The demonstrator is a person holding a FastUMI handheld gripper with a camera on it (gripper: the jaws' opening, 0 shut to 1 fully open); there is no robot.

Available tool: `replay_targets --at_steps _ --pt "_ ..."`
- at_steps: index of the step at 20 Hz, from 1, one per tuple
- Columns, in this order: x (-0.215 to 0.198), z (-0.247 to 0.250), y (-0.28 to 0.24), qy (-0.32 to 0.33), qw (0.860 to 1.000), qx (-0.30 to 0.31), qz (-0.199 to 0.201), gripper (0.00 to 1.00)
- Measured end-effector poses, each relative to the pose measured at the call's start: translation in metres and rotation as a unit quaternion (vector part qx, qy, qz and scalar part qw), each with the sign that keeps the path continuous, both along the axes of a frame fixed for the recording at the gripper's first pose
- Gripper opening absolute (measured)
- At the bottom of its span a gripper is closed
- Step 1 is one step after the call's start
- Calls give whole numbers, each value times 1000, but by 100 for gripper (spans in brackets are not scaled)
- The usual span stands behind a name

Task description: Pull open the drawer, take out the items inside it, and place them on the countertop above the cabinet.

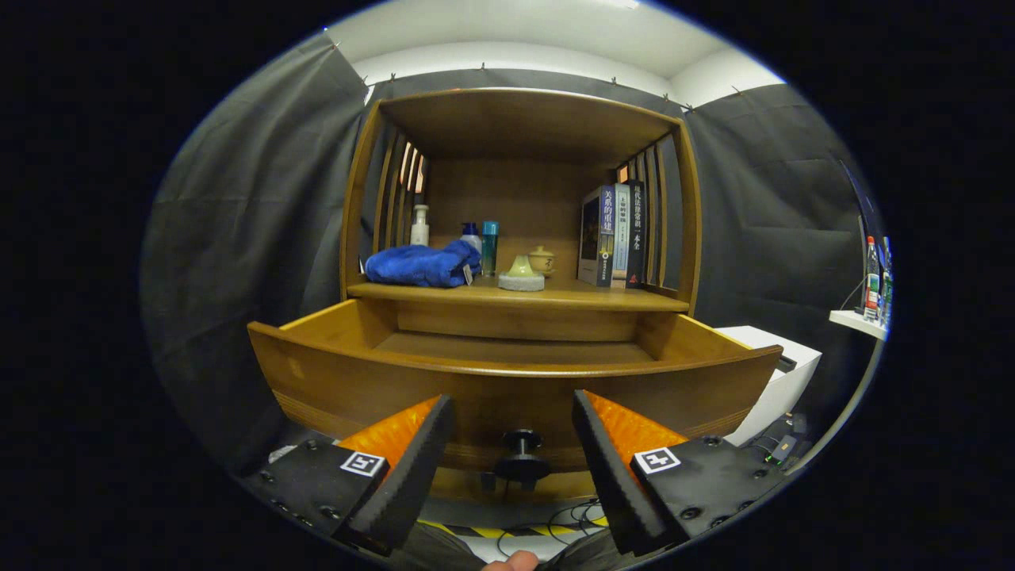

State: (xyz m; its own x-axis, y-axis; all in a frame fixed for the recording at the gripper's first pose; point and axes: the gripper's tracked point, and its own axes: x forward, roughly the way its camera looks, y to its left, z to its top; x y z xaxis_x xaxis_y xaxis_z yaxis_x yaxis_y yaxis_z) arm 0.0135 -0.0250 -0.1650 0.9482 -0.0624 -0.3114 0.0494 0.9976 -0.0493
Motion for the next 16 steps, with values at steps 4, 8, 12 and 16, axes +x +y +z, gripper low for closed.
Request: replay_targets --at_steps 4,8,12,16 --pt "6 -9 -9 10 1000 -7 -9 99" --pt "8 -8 -10 -4 1000 8 -15 99" --pt "17 -9 -12 2 1000 13 -10 99" --pt "39 -13 -16 5 1000 30 -5 99"
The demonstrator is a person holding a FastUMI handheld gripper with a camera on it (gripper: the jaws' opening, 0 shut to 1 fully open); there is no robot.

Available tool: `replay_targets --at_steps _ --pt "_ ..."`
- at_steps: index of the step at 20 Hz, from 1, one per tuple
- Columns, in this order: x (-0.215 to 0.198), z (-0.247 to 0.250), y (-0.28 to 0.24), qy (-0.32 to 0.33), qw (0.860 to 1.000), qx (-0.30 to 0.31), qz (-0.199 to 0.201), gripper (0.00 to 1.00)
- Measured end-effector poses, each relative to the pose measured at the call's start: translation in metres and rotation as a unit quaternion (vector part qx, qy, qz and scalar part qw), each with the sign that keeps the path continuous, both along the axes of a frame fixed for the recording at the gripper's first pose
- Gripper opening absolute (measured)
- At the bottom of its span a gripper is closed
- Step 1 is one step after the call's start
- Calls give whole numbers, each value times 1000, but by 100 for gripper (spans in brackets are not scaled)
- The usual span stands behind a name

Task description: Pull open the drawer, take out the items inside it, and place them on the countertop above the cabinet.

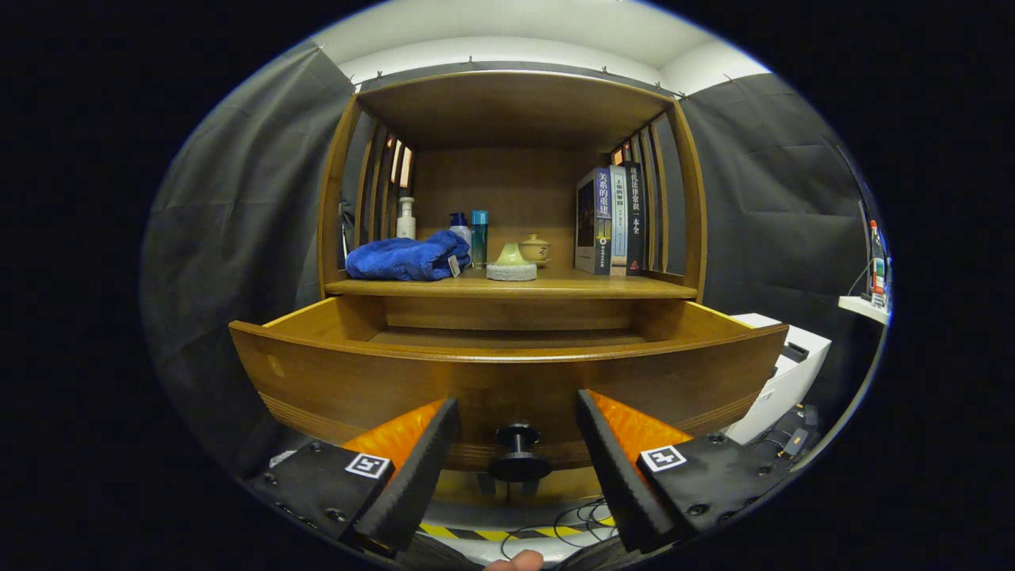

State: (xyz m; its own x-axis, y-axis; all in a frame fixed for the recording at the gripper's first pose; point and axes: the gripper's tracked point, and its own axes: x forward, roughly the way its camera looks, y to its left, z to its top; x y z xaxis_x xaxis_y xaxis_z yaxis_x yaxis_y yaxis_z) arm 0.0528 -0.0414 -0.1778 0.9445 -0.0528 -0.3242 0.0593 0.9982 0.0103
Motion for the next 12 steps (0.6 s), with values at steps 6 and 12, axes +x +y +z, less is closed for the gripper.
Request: replay_targets --at_steps 6,12 --pt "46 -2 -3 -3 1000 2 2 98" --pt "82 -9 -9 -13 1000 4 4 98"
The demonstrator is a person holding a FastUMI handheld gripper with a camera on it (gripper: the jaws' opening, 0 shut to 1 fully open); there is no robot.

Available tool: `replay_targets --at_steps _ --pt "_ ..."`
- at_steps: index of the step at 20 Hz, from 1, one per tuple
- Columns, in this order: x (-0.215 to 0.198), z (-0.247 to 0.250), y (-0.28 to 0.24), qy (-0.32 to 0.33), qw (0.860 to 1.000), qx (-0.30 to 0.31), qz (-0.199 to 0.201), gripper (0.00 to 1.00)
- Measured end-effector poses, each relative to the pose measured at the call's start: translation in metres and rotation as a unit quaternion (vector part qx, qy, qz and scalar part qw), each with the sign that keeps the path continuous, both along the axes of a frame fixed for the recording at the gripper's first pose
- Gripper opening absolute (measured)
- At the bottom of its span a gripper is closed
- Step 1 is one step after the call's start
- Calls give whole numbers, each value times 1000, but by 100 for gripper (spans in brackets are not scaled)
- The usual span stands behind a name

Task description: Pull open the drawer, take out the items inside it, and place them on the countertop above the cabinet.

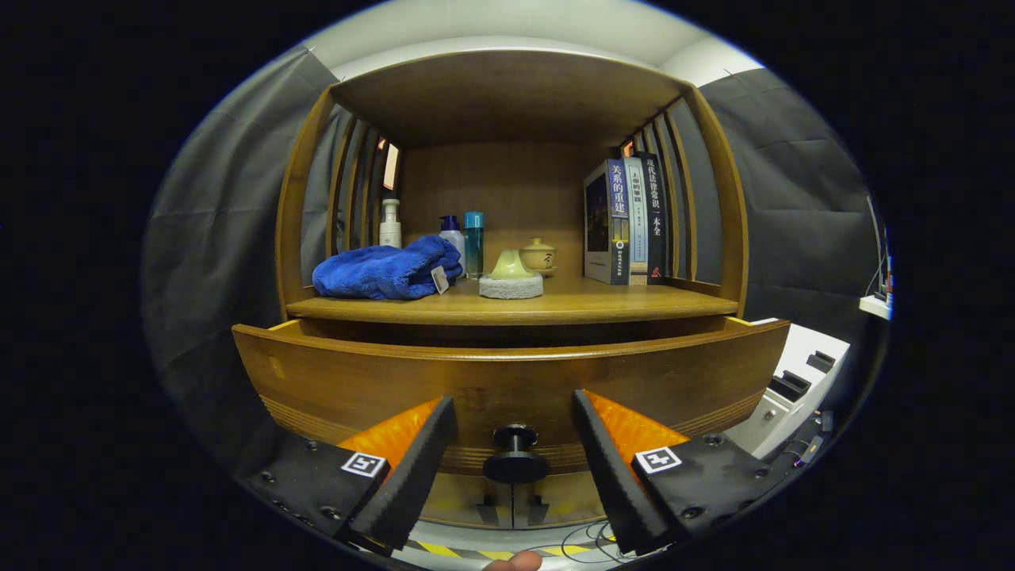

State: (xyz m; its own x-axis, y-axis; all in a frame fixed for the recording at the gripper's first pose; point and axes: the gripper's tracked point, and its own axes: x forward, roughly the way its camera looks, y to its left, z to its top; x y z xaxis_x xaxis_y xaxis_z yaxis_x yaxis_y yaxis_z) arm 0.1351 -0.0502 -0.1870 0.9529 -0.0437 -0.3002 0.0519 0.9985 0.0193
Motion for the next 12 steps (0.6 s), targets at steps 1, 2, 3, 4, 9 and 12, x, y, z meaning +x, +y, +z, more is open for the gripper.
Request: replay_targets --at_steps 1,2,3,4,9,12 --pt "8 -1 -1 1 1000 -2 0 98" --pt "14 -2 -1 2 1000 -3 1 98" --pt "21 -4 -2 3 1000 -2 0 98" --pt "28 -4 -3 2 1000 -1 0 98" --pt "53 -7 -4 4 1000 -7 1 98" --pt "61 -8 -4 3 1000 -6 1 98"
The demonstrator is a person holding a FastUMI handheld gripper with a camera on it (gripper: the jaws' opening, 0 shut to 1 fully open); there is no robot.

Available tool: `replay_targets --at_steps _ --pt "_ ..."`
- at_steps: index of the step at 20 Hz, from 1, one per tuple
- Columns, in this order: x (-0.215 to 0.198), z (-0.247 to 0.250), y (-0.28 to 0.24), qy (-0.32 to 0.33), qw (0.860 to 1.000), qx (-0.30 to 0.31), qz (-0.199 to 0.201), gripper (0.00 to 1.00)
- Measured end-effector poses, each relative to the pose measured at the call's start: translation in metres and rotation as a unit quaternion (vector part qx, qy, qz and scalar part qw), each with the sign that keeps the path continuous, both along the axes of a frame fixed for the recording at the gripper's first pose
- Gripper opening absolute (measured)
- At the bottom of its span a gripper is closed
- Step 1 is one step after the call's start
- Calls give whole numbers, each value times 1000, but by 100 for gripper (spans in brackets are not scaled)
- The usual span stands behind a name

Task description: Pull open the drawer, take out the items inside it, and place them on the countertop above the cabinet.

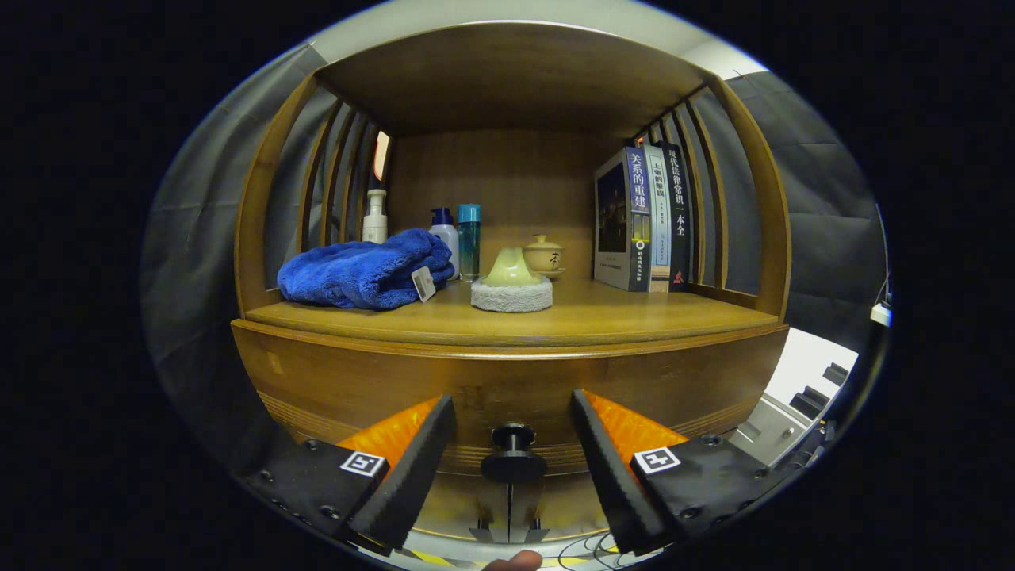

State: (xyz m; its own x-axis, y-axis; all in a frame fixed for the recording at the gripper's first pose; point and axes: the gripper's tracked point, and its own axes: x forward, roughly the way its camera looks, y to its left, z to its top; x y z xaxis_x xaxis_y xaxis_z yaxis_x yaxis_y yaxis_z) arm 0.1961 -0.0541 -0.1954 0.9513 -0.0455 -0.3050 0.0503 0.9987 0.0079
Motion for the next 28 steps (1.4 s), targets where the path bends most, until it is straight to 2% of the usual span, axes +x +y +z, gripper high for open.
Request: replay_targets --at_steps 3,5,9,14,18,23,26,28 --pt "0 -1 1 -7 1000 -3 -1 98" --pt "-1 -1 10 0 1000 4 20 98" --pt "-18 30 13 -21 999 -7 23 98" --pt "-80 93 9 -41 998 -41 3 98" --pt "-136 142 24 -54 997 -41 26 98" --pt "-196 192 23 -63 992 -106 39 98" --pt "-222 217 32 -89 990 -94 51 98" --pt "-235 225 27 -97 991 -76 42 98"
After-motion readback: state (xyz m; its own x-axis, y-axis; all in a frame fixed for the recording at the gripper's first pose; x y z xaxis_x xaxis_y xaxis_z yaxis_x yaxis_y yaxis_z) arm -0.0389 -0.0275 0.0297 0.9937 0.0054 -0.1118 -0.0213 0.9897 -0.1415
